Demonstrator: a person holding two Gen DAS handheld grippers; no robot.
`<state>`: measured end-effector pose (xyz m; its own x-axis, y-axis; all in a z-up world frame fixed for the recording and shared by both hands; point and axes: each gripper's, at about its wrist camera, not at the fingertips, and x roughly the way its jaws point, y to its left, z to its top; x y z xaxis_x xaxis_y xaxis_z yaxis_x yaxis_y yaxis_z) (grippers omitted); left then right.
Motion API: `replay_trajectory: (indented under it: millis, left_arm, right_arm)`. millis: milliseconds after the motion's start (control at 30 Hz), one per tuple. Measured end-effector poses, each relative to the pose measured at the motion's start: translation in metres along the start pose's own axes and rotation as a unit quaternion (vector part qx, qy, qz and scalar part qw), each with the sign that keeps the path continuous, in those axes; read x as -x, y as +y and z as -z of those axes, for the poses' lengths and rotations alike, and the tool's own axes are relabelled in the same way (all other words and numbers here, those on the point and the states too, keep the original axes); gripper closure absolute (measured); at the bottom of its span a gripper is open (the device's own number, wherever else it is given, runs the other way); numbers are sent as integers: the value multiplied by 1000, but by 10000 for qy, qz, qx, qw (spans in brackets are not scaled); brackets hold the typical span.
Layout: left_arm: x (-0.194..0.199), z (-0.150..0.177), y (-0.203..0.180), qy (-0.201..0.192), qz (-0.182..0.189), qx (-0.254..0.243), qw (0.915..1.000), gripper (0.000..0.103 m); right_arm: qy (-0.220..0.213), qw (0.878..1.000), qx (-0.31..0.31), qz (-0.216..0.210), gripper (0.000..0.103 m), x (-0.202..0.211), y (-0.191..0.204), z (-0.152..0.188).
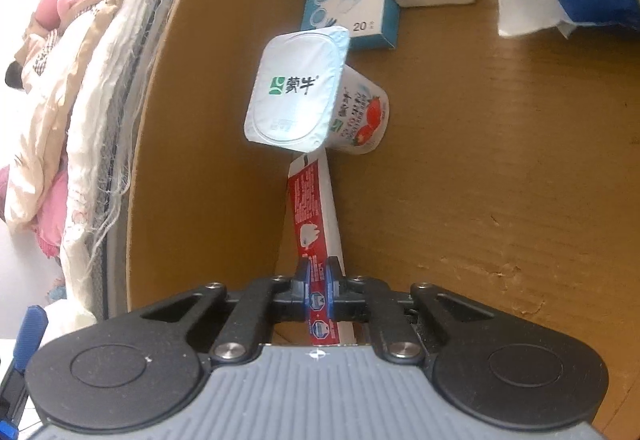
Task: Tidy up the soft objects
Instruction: 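Lower the toothpaste tube into the box beside the yogurt cup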
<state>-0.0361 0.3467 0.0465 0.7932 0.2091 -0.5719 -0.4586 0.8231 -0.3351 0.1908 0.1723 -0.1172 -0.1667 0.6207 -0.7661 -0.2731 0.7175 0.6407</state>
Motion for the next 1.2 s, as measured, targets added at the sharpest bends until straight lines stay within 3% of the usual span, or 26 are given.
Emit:
replay_trajectory:
  millis: [67, 133, 200, 233, 467, 533, 567, 867, 1200]
  left_arm:
    - [1, 0, 0, -12, 5, -6, 10000, 23]
    - [1, 0, 0, -24, 0, -40, 10000, 23]
    - [2, 0, 0, -33, -3, -43, 10000, 23]
    - [3, 0, 0, -40, 0, -35, 10000, 23]
    - [4, 0, 3, -60, -67, -30, 10000, 22]
    - [4, 0, 4, -64, -87, 2, 9999, 22]
    - [4, -1, 5, -62, -85, 17, 9999, 22]
    - [1, 0, 8, -39, -45, 59, 10000, 22]
    - [2, 0, 10, -54, -34, 71, 10000, 22]
  right_arm:
    - [117, 9999, 32, -32, 89, -1, 3, -1]
    - [175, 9994, 255, 176, 74, -2, 10, -2]
    - [66, 9970, 587, 509, 45, -2, 19, -1]
    - [19, 9951, 754, 640, 44, -3, 23, -2]
    - [130, 9838, 1543, 897, 46, -20, 46, -8]
    - [192, 9819, 1653, 905, 53, -23, 50, -9]
    - [262, 9830, 1603, 852, 58, -23, 48, -9]
    - [260, 9913, 1287, -34, 64, -8, 50, -3]
    - [122, 9875, 1526, 379, 64, -5, 52, 0]
